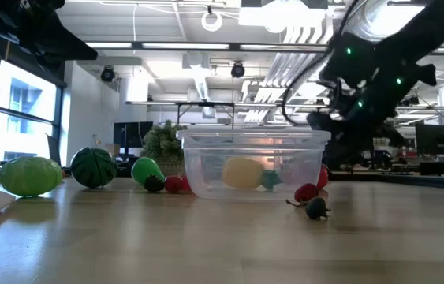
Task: Pick and placing Produce into tupperware
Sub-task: Put the top blueberry into the transparent bin
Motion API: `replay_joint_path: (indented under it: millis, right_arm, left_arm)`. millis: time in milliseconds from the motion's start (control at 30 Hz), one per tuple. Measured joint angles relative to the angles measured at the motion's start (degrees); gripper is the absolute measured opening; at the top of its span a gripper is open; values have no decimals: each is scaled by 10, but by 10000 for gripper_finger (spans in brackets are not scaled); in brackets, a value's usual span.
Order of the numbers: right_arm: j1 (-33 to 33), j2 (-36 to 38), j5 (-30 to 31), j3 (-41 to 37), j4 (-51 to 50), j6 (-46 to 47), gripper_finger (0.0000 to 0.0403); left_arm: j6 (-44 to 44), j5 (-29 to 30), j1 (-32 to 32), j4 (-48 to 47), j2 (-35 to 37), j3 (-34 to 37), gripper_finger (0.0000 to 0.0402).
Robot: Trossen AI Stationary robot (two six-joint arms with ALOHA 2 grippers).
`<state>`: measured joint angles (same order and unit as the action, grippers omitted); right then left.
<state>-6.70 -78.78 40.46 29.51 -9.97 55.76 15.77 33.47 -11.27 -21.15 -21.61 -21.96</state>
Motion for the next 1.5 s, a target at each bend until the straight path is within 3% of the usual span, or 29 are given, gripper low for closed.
replay_joint_path:
  millis: [300, 767, 1233, 1500]
  right_arm:
    - [13, 50, -12, 105, -65, -118, 48]
    - [137, 30, -197, 245, -2, -367, 48]
    - [139, -148, -246, 253, 12, -378, 48]
    - [127, -203, -259, 283, -13, -378, 48]
  left_arm:
    - [0, 0, 0, 0, 0, 0, 1]
    - [0, 0, 0, 0, 0, 0, 1]
    - [0, 0, 0, 0, 0, 0, 1]
    - [0, 0, 0, 0, 0, 0, 1]
